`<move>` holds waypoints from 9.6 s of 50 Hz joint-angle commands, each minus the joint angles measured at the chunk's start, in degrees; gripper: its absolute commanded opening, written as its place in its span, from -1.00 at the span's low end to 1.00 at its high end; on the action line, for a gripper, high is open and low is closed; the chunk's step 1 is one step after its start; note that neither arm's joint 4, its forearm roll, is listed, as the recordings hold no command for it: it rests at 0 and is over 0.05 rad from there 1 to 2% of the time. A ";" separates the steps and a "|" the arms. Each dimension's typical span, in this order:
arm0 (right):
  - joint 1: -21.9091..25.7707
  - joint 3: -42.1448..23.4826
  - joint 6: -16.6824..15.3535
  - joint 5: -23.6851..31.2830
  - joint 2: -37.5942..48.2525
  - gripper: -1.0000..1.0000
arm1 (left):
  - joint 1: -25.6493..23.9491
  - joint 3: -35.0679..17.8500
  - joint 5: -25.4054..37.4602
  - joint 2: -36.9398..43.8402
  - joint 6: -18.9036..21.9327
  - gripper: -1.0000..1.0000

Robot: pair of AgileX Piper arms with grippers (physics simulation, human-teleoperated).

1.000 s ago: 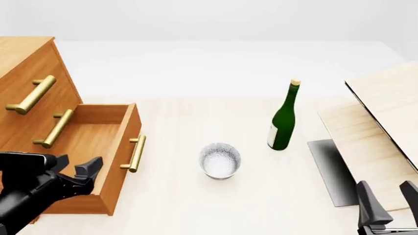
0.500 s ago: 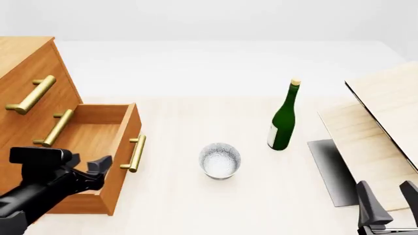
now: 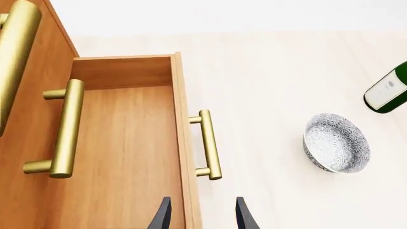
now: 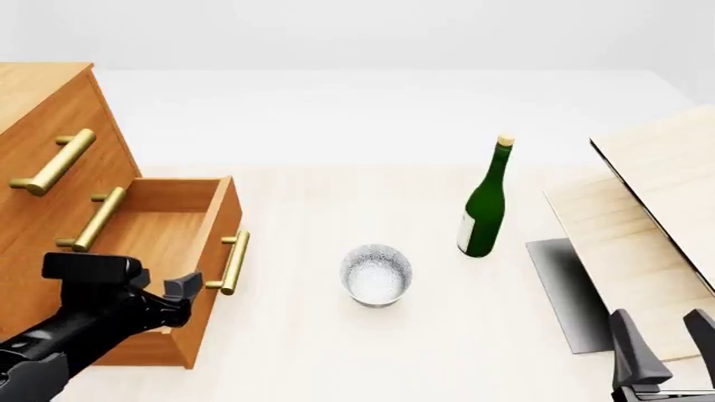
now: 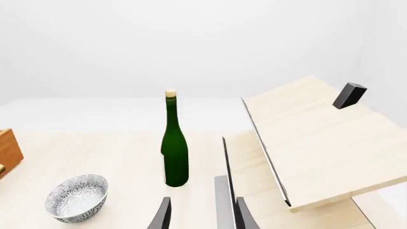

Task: Put the bowl in the bottom drawer of the cabinet and close it.

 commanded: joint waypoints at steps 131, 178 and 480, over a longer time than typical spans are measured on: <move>-0.01 0.00 0.02 0.01 -0.04 1.00 | -11.07 2.10 -5.25 9.10 -2.88 1.00; 0.01 0.00 0.03 0.01 -0.03 1.00 | -10.48 1.71 0.67 -2.65 -0.08 1.00; 0.05 0.00 0.03 0.02 -0.05 1.00 | -25.06 -34.62 -10.88 56.48 -26.97 1.00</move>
